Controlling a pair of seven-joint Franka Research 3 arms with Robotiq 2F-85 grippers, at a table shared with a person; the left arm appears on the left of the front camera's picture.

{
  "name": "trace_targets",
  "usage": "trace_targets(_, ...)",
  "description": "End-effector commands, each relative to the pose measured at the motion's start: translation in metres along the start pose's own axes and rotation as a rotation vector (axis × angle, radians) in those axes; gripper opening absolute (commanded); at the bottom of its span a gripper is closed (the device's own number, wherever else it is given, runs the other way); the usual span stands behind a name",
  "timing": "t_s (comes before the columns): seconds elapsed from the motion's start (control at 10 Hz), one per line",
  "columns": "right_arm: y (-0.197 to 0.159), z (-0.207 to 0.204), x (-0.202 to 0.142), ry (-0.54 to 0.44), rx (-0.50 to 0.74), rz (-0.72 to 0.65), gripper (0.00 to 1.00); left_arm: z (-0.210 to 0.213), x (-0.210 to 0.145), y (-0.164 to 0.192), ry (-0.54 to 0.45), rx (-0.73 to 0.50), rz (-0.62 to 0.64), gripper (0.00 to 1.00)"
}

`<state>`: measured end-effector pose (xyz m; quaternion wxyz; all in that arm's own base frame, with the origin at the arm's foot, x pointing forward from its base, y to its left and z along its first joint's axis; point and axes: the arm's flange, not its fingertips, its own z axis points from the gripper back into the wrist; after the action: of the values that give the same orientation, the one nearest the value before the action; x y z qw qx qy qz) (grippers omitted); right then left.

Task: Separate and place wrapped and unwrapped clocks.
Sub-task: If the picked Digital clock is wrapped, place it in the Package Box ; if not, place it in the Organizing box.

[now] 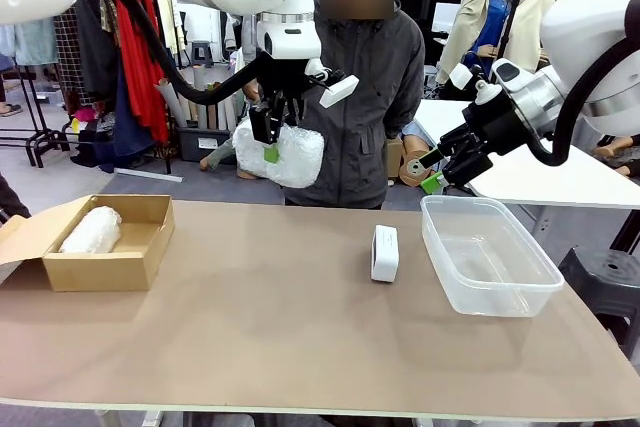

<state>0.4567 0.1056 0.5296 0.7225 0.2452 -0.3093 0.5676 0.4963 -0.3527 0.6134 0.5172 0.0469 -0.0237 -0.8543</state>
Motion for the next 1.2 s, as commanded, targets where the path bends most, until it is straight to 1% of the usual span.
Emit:
trace_targets(0.0, -0.001, 0.001, 0.001, -0.005, 0.004, 0.008, 1.0, 0.001, -0.036, -0.007, -0.01, -0.044, 0.264, 0.0)
trace_targets(0.2, -0.001, 0.001, 0.001, -0.005, 0.004, 0.008, 1.0, -0.006, -0.08, -0.026, 0.032, -0.03, 0.468, 0.0)
trace_targets(0.3, -0.001, 0.001, 0.001, -0.005, 0.004, 0.008, 1.0, -0.008, -0.105, -0.035, 0.068, -0.031, 0.55, 0.0)
trace_targets(0.4, -0.001, 0.001, 0.001, -0.005, 0.004, 0.008, 1.0, -0.009, -0.12, -0.045, 0.08, -0.023, 0.615, 0.0)
trace_targets(0.5, -0.001, 0.001, 0.001, -0.005, 0.004, 0.008, 1.0, -0.009, -0.145, -0.062, 0.131, -0.006, 0.731, 0.0)
trace_targets(0.6, -0.001, 0.001, 0.001, -0.005, 0.004, 0.008, 1.0, -0.006, -0.159, -0.073, 0.129, 0.005, 0.792, 0.0)
trace_targets(0.7, -0.001, 0.001, 0.001, -0.005, 0.004, 0.008, 1.0, -0.006, -0.173, -0.087, 0.163, 0.05, 0.96, 0.0)
trace_targets(0.8, -0.001, 0.001, 0.001, -0.005, 0.004, 0.008, 1.0, -0.008, -0.183, -0.097, 0.24, 0.031, 1.085, 0.0)
trace_targets(0.9, -0.001, 0.001, 0.001, -0.005, 0.004, 0.008, 1.0, -0.01, -0.194, -0.106, 0.342, -0.012, 1.182, 0.0)
trace_targets(1.0, -0.001, 0.001, 0.001, -0.005, 0.004, 0.008, 1.0, -0.017, -0.206, -0.119, 0.375, -0.048, 1.289, 0.0)
trace_targets(1.1, -0.001, 0.001, 0.001, -0.005, 0.004, 0.008, 1.0, -0.026, -0.22, -0.133, 0.366, -0.083, 1.343, 0.0)
